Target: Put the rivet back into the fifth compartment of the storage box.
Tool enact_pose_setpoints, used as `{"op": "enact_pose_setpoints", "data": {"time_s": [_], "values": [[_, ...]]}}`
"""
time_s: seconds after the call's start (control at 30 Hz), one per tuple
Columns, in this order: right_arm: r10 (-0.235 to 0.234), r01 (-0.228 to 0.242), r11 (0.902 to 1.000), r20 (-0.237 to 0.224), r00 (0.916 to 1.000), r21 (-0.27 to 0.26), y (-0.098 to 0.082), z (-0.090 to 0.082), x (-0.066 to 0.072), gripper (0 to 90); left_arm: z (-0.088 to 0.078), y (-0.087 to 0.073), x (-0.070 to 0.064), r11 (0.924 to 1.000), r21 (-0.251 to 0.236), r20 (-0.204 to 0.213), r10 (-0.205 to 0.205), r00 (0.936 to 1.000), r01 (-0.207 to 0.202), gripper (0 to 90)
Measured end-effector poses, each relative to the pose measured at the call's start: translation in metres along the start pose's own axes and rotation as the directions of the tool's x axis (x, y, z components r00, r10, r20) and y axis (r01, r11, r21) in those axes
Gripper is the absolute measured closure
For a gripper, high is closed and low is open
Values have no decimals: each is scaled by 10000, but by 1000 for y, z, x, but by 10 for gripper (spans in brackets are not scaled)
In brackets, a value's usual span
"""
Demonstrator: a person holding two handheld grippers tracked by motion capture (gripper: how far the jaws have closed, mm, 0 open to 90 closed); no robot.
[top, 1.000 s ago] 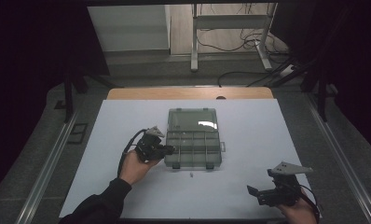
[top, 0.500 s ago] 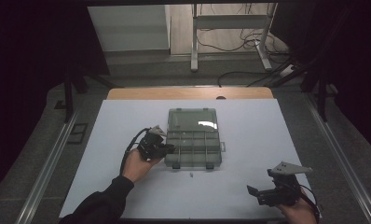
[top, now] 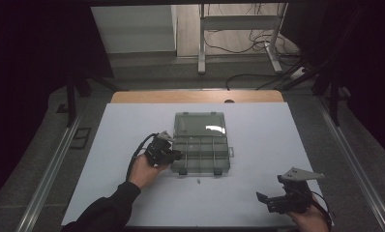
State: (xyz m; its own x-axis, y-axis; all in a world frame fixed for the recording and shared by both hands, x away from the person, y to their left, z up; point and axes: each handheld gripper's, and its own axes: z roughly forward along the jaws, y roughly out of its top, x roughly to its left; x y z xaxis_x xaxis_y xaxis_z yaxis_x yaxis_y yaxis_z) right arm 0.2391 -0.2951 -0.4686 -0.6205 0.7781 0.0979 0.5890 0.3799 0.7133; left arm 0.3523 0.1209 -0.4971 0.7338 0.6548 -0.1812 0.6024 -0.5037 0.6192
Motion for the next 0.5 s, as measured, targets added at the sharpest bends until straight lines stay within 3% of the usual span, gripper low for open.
{"op": "enact_pose_setpoints", "data": {"time_s": [0.5], "values": [[-9, 9, 10000, 7, 10000, -81, 0, -1, 0, 0, -7, 2, -3, 9999, -158, -49, -3, 10000, 3, 739]]}}
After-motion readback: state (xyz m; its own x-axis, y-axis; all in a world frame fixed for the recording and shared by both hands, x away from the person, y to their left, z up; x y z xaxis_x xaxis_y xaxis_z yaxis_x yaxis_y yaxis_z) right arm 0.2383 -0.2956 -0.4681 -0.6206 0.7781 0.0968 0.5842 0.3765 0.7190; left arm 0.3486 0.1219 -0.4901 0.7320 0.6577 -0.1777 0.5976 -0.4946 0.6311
